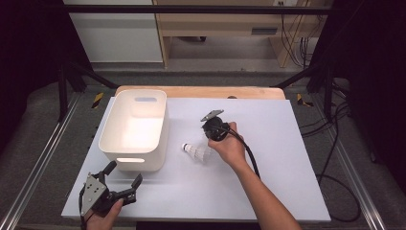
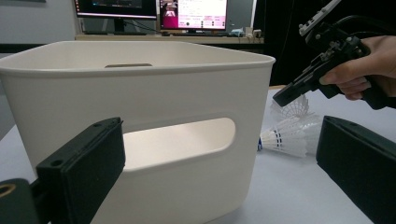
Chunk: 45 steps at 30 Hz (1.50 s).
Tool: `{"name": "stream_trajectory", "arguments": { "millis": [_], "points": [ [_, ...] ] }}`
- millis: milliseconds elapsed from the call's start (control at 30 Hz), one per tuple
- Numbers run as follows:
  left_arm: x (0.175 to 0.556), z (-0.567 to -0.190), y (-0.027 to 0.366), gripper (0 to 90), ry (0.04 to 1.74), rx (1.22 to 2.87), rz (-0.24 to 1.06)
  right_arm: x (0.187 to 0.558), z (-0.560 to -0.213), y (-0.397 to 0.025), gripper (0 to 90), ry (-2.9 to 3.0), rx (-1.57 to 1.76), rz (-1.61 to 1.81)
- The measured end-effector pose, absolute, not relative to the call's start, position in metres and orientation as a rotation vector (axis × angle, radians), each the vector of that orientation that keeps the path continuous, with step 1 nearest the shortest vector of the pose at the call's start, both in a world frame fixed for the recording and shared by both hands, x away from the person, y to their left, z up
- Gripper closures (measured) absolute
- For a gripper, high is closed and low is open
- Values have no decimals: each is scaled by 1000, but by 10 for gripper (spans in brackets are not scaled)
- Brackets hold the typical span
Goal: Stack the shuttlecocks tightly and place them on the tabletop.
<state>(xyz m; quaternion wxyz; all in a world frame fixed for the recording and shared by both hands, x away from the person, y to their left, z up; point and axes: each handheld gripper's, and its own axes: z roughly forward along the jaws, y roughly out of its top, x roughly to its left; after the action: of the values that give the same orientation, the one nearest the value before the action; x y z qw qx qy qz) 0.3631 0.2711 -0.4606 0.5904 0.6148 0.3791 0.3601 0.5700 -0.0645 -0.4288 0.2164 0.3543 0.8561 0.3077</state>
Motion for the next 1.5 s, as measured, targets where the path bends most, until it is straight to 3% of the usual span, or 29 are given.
{"name": "stream_trajectory", "arguments": {
  "millis": [600, 1500],
  "points": [
    [363, -461, 269, 14, 878, 1441, 840, 543, -423, -90, 897, 2372, 959, 855],
    [364, -462, 267, 15, 874, 1451, 840, 512, -444, -134, 898, 2384, 976, 818]
  ]
}}
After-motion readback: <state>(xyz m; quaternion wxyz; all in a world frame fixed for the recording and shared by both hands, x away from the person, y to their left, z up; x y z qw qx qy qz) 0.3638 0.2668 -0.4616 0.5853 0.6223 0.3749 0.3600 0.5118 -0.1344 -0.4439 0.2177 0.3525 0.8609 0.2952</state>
